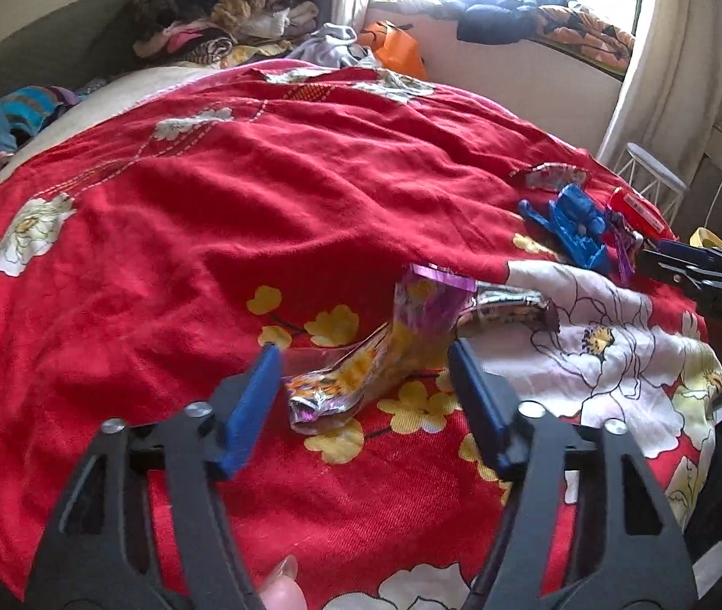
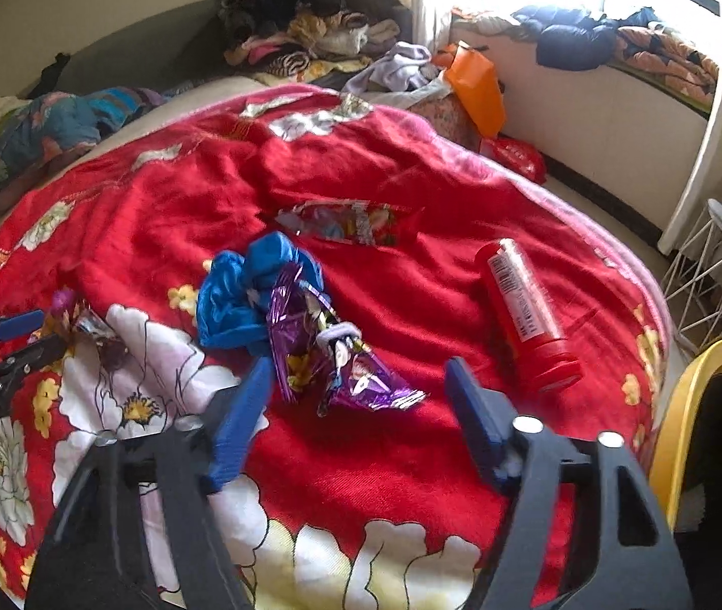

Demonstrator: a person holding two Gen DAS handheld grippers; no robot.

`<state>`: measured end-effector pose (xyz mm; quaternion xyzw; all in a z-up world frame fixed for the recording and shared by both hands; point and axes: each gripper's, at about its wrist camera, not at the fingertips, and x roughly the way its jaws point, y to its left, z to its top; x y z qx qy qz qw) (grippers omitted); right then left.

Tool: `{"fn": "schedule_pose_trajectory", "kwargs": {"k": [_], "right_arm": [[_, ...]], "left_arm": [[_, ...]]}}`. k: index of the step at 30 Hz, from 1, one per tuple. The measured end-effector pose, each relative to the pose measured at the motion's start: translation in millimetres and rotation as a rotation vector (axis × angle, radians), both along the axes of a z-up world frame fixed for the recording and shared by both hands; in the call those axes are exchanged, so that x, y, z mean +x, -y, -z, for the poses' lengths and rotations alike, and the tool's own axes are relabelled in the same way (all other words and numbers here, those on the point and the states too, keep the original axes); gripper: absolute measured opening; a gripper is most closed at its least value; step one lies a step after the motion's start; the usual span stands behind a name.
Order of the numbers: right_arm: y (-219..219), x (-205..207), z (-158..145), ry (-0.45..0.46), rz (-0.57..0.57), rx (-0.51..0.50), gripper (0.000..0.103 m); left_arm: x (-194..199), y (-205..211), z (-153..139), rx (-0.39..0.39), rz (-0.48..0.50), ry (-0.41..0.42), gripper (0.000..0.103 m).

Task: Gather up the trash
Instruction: 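Grasp the pink snack bag with the left tool while the right tool grasps the purple wrapper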

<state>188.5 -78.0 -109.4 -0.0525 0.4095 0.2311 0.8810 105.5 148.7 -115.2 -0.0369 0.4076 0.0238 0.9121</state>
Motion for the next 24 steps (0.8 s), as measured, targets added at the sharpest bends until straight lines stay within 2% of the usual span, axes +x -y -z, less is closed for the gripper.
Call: {"fn": "schedule_pose_trajectory", "kwargs": {"k": [1,2,3,4,11,18,24], "right_arm": [[-1,0,3,-0.011,-0.011,-0.004,0.039],[-2,-1,5,-0.018,-0.021,-0.005,0.033],[-2,-2,6,-0.016,-0.024,-0.01,0.021],[-2,-3,6,-0.005,-0.02,-0.023,0.016],[8,-26,1,0.038,0.0,0.031,0.014],[20,-40,-6,0.021,0.005,0.084,0.014],[25,-49,-14,0.026,-0.001,0.104,0.012]], "left_arm": [[0,0,2,-0.004,-0.003,-0.006,0.046],[0,-1,3,-0.008,-0.006,-0.01,0.043],[-1,-1,4,-0.012,-0.006,-0.012,0.038],[-1,-1,4,-0.016,-0.006,-0.012,0.034],[-5,5,1,-0.035,0.019,-0.008,0.011],[-11,15,-10,-0.084,0.031,0.018,0.008],[-13,29,-31,-0.108,0.055,0.058,0.007]]}}
